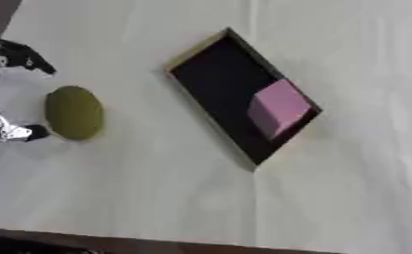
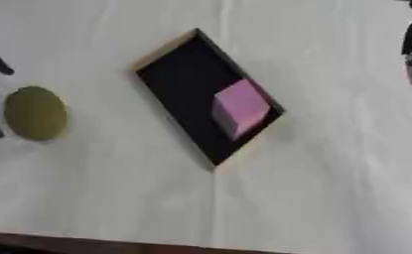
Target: Pick up objects on the table and place them in the box.
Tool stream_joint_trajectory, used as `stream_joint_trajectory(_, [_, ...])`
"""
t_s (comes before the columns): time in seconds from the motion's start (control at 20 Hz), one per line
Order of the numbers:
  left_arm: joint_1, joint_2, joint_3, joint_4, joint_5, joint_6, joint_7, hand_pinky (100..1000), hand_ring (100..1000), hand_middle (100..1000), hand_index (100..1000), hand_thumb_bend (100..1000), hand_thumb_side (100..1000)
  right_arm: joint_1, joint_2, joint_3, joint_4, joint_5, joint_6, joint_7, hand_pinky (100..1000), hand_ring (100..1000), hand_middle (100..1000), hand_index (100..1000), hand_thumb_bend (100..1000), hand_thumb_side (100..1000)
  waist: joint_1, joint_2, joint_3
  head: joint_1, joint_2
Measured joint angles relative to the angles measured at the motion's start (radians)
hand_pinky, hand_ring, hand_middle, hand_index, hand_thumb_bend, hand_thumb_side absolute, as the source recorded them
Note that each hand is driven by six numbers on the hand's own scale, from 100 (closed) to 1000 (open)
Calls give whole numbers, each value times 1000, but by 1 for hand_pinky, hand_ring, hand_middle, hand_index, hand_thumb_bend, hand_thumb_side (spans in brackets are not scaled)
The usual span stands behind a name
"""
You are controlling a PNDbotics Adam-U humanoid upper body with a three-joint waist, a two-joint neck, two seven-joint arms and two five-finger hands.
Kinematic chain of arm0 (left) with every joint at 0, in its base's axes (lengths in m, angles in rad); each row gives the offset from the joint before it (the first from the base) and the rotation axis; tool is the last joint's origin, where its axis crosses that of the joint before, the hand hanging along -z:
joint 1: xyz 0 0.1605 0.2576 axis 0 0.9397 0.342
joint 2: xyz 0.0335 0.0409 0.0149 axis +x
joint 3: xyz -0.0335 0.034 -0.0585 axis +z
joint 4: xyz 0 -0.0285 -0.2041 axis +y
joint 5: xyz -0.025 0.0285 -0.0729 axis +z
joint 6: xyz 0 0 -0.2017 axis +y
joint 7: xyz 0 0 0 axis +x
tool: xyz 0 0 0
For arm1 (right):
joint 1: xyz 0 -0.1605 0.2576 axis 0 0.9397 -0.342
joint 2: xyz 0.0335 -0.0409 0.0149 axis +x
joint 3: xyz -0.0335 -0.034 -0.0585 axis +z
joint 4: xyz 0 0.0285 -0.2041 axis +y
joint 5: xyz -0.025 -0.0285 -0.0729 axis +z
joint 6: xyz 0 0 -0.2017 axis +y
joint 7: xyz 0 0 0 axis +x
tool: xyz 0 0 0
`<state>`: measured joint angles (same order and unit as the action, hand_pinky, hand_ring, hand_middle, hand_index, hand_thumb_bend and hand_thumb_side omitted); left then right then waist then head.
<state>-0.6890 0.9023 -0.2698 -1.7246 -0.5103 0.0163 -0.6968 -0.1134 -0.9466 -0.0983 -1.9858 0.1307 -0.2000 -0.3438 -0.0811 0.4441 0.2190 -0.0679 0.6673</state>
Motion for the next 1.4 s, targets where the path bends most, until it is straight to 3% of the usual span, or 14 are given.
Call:
stream_joint_trajectory(0.45, [-62,-75,-39,120,-27,-17,-21,865,840,810,891,542,442,-4,15,-6,0,-19,9,6,828,738,675,788,100,654,5,0,-3,0,2])
stream_joint_trajectory(0.7, [-90,-113,-58,195,-77,-44,-26,830,808,774,862,571,400,-7,21,-6,0,-28,14,7,827,736,673,786,100,658,5,0,-6,1,7])
stream_joint_trajectory(0.85, [-105,-132,-64,235,-119,-64,-33,792,769,735,827,513,331,-7,29,-6,0,-32,16,5,827,735,672,785,100,663,6,1,-6,1,9])
stream_joint_trajectory(1.0, [-114,-143,-66,257,-149,-78,-34,732,700,660,764,334,120,-7,34,-9,0,-38,19,3,827,734,671,784,100,668,9,1,-7,1,9])
stream_joint_trajectory(1.1, [-115,-147,-65,259,-162,-81,-30,707,661,604,713,226,100,-5,38,-12,0,-42,22,3,827,733,670,784,100,674,11,1,-7,1,9])
stream_joint_trajectory(1.2, [-115,-151,-59,253,-171,-79,-20,701,644,581,692,197,100,-1,41,-12,0,-46,24,1,827,733,670,783,100,676,11,1,-7,1,9])
stream_joint_trajectory(1.4, [-114,-154,-41,188,-176,-75,-3,703,647,599,708,247,100,2,48,-12,0,-49,27,-2,826,731,668,782,100,682,11,1,-6,0,9])
